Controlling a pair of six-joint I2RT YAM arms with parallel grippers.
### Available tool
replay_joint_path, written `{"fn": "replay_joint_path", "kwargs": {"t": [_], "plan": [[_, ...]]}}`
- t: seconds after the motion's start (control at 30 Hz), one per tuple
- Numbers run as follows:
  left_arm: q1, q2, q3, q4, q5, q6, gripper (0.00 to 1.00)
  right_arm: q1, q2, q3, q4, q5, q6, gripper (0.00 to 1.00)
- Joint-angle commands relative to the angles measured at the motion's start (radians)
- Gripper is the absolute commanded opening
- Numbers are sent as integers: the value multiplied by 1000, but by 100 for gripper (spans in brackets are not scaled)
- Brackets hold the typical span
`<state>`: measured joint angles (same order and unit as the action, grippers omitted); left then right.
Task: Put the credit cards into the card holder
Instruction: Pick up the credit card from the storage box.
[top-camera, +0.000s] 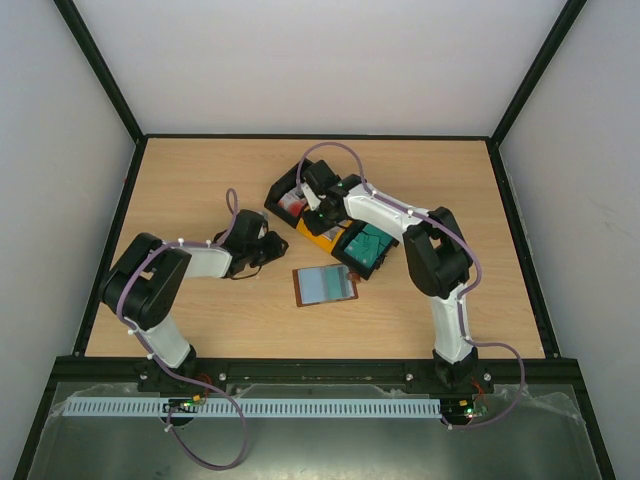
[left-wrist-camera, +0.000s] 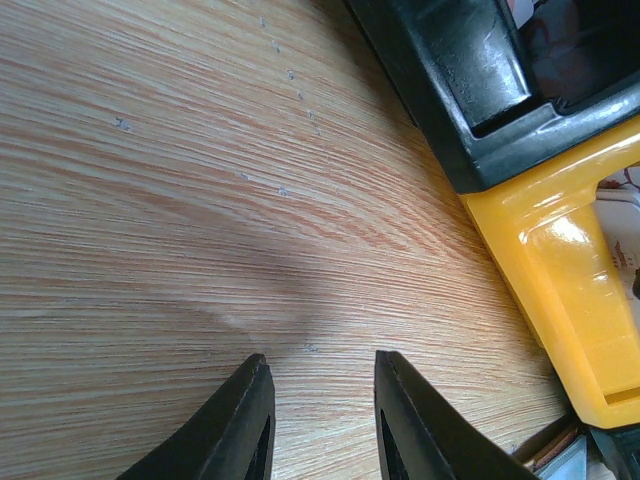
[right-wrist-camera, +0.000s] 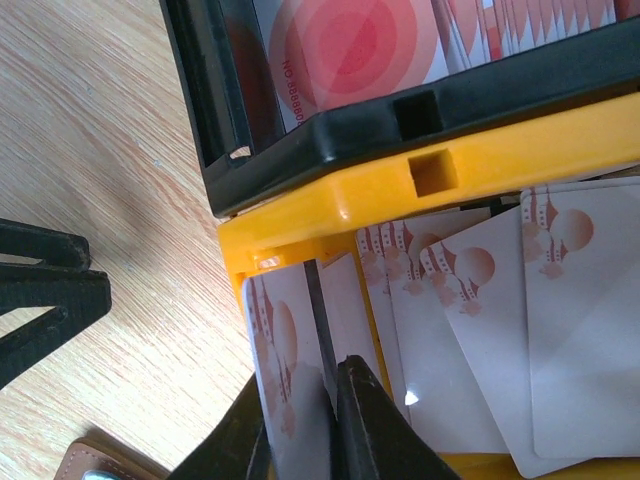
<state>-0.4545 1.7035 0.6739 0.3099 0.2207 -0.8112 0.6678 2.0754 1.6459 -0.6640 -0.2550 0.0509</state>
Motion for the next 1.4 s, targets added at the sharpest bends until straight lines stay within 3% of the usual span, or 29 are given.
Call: {"fn": "replay_joint_path", "kwargs": {"t": [0.0,0.33,0.5,0.67,0.77,0.83,0.97,1.37], "plan": [[4,51,-31,-103,-11,8,30,4,-60,1,-18,20,15,13],[4,53,-30,-103,-11,9,30,4,-82,-8,-12,19,19,10],[4,53,-32,-101,-11,9,31,4,-80,-14,-10,22,19,2],[4,50,-34,-101,-11,9,31,4,-90,-27,8,26,20,2],[4,49,-34,-102,-11,9,30,4,-83,-34,19,77,26,14],[4,47,-35,-101,-11,7,30,4,-68,-37,18,95,23,33],[4,47,-37,-101,-11,7,30,4,-35,-45,25,74,4,48],[4,46,-38,-101,-12,6,30,4,38,-57,49,37,-10,59]]}}
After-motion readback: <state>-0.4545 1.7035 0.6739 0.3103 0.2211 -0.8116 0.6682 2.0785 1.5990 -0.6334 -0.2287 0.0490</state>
